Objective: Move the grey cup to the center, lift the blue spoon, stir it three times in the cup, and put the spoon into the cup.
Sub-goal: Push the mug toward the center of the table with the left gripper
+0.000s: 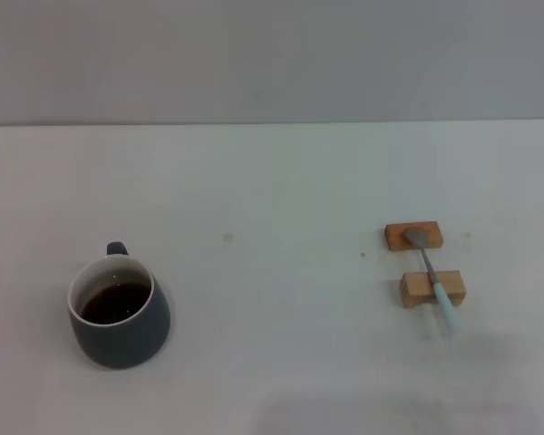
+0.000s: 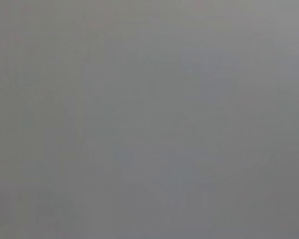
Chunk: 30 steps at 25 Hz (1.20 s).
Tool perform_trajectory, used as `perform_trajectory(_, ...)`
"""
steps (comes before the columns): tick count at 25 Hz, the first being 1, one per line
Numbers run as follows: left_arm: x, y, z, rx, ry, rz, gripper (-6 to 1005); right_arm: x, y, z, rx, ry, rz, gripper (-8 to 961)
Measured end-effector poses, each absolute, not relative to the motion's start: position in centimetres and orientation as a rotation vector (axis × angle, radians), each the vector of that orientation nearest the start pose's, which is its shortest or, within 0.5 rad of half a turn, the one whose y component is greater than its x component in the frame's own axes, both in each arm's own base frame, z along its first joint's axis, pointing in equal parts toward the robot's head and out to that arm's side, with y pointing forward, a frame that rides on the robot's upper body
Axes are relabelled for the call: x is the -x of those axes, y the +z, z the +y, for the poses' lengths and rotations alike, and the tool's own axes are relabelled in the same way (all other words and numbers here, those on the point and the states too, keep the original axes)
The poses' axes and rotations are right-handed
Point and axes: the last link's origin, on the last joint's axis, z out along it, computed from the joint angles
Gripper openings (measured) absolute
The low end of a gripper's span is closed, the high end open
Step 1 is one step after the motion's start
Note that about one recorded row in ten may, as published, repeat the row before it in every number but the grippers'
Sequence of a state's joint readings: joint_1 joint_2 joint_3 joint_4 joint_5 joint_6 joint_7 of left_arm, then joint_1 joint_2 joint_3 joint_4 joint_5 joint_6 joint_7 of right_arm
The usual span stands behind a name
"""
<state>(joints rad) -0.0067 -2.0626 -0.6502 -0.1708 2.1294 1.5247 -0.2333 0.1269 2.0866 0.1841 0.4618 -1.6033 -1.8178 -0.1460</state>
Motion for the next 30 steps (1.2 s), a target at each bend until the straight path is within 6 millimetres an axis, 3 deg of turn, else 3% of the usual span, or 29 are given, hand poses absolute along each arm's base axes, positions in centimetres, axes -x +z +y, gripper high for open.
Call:
perform_trajectory(7,39.7,0.2,18.5,1.422,-0.669,-0.677,170,-31.5,0.0,18.5,1.151,0.850,0.352,767)
perform_trajectory(16,39.2,-0.8,21.4,1.521,-0.630,-0.675,-2,-31.3,-0.1,18.5,1.155,0.860,0.351,766)
perform_trajectory(30,37.8,-3.0,23.4,1.706,-0.572,-0.595,0,-31.2,-0.1,18.6,1.157,0.907,0.373,767)
